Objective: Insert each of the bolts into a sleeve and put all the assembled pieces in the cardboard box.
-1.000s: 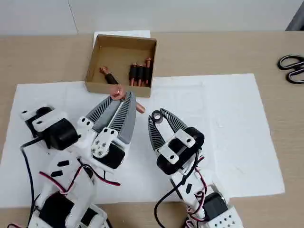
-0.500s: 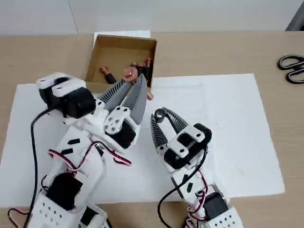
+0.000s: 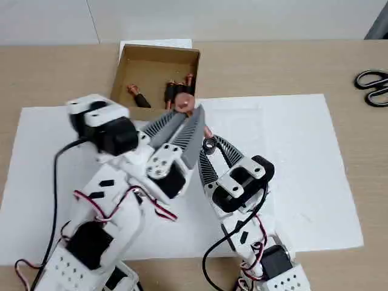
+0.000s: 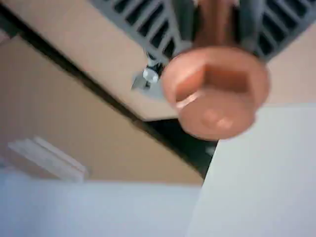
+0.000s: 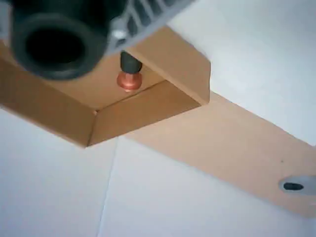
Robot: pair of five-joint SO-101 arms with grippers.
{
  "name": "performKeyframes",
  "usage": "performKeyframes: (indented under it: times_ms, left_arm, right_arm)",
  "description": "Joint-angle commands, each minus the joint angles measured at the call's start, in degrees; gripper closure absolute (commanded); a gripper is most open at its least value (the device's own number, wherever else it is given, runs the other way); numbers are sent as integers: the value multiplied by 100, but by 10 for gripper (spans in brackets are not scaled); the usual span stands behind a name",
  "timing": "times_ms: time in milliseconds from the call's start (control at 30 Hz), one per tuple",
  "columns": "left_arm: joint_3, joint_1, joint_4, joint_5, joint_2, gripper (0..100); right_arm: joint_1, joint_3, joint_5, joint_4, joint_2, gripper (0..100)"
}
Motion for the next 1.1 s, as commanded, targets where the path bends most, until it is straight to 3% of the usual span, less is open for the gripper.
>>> performKeyframes:
  times_ms: [0, 133, 867, 1067]
  left_arm:
    - [75, 44, -185, -316, -18, 994]
    - [224, 44, -325, -879, -35, 994]
    - [796, 62, -826, -862, -35, 994]
    - [769, 62, -835, -862, -35, 994]
  right_arm:
    - [40, -132, -62, 145, -57, 995]
    - [40, -132, -62, 233, -57, 995]
    - [40, -281, -53, 198, -66, 995]
    - [40, -281, -53, -629, -57, 995]
